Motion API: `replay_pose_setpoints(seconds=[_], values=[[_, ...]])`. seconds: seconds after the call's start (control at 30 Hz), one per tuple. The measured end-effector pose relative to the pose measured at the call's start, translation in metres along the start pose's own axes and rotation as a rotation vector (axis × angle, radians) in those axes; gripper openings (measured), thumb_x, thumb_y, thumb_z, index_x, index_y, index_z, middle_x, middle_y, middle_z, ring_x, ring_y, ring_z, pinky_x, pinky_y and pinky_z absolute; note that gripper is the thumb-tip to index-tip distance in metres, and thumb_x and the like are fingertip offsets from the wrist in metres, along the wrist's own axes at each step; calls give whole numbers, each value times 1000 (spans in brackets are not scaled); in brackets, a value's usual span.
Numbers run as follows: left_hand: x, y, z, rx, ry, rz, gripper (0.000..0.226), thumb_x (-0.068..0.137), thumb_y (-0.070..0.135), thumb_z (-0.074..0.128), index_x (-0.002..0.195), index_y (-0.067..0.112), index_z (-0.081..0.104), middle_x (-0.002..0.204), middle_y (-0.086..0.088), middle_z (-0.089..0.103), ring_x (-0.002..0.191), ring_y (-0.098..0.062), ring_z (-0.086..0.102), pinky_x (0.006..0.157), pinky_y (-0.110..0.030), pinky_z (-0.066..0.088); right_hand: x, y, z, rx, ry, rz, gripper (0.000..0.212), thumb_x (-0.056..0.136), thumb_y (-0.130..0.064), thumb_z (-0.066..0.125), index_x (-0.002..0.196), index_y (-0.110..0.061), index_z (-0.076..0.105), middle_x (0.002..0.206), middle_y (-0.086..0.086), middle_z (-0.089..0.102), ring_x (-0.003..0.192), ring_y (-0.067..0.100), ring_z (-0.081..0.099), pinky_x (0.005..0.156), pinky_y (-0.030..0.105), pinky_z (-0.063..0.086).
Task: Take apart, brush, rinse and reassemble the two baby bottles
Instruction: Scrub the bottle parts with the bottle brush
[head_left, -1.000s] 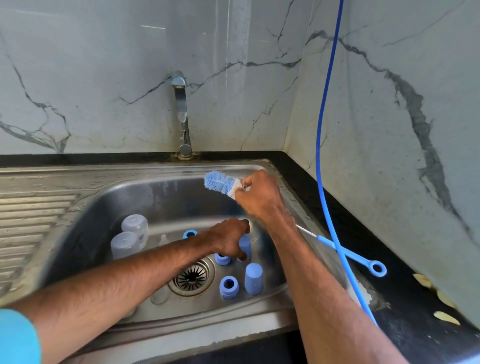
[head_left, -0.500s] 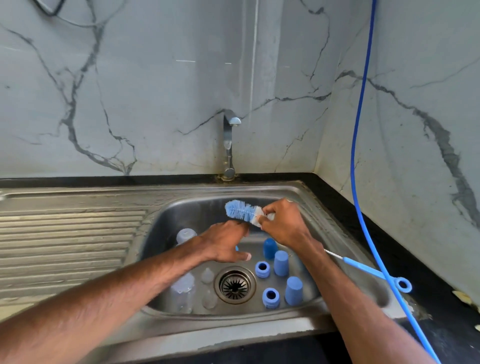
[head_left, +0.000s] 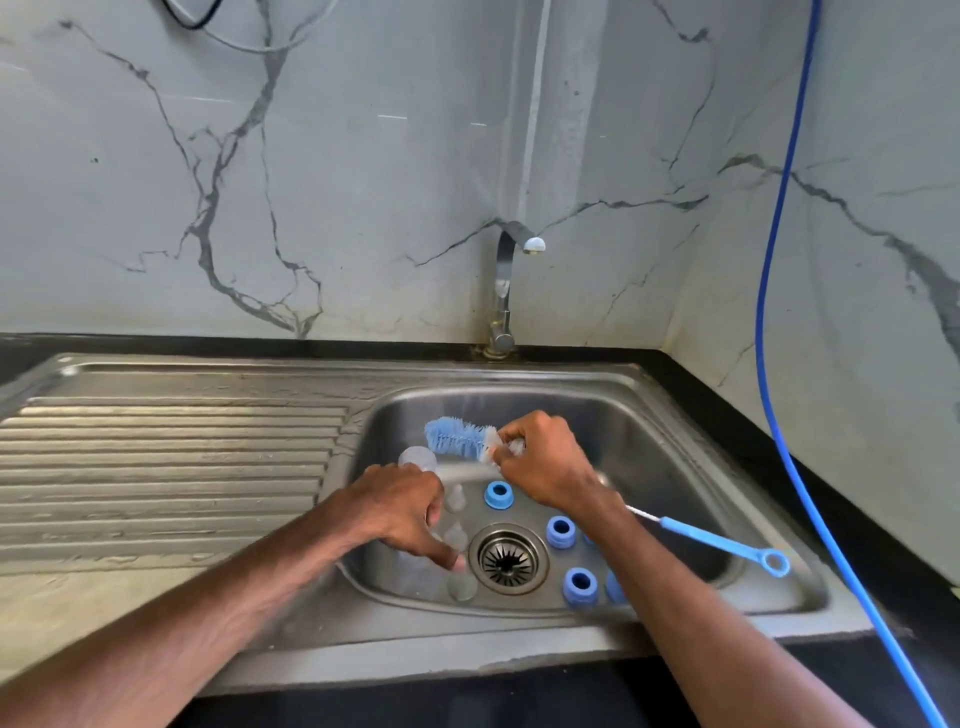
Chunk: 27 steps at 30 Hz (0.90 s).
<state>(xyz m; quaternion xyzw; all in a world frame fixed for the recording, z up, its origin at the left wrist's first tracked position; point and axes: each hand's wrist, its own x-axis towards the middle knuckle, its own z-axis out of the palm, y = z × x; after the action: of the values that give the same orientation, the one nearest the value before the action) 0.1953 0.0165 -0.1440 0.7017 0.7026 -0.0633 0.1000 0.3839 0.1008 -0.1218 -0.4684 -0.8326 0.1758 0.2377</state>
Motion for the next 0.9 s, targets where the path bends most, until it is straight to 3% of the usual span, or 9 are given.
replay_pose_setpoints(seconds=[0.17,0.33,0.4,0.47,0.6,0.67,0.73,0.83,0.9], values=[[1,-3,11,77,-152,-6,100,47,90,76,130,37,57,127,6,62,100,-17,57,79,-33,44,-4,15,1,-14,-11,13,23,87,-22,71,108,-19,81,100,2,78,90,25,71,82,40,60],[3,-3,16,-1,-178,-30,92,49,76,87,127,36,59,106,8,67,82,-12,71,69,-28,55,-4,23,-5,38,-10,29,21,88,-21,73,107,-15,81,93,-3,75,77,12,68,64,26,53],[3,-4,16,-8,-164,-39,86,53,69,90,126,34,59,106,7,66,83,-13,72,74,-31,59,-6,23,-8,58,-17,30,17,88,-19,74,103,-14,82,86,-5,73,69,8,65,58,21,49],[2,-6,14,-46,-137,-41,82,57,61,92,126,31,60,111,4,63,82,-15,73,72,-31,61,-8,22,-10,89,-29,36,14,89,-18,74,99,-15,82,82,-5,73,67,9,66,59,24,55],[0,-10,5,-290,-98,-23,81,62,45,96,131,24,59,119,1,58,72,-18,75,57,-29,62,-14,23,-20,94,-43,32,11,90,-20,73,87,-13,81,61,-4,66,53,6,58,55,32,54],[0,-14,-1,-399,-57,-10,78,63,42,97,129,22,60,113,2,63,67,-10,74,53,-24,58,-15,23,-26,93,-53,25,10,90,-19,71,86,-13,79,69,6,71,54,10,57,61,40,58],[4,-18,-7,-478,14,0,72,63,40,97,123,22,61,107,4,68,61,-2,68,51,-18,53,-16,23,-33,156,-64,35,11,90,-15,71,96,-20,79,77,5,74,60,16,64,59,39,60],[16,-23,-17,-772,116,-16,65,64,35,97,117,19,64,106,-2,75,79,-11,73,57,-26,57,-16,27,-42,158,-8,30,35,86,-9,72,116,-26,75,91,-7,75,77,14,71,66,31,61],[24,-23,-26,-946,177,-33,61,68,43,94,116,19,65,104,-3,75,80,-15,72,59,-25,56,-13,31,-46,142,69,41,42,83,-7,76,121,-24,73,98,-11,74,84,7,70,74,28,61]])
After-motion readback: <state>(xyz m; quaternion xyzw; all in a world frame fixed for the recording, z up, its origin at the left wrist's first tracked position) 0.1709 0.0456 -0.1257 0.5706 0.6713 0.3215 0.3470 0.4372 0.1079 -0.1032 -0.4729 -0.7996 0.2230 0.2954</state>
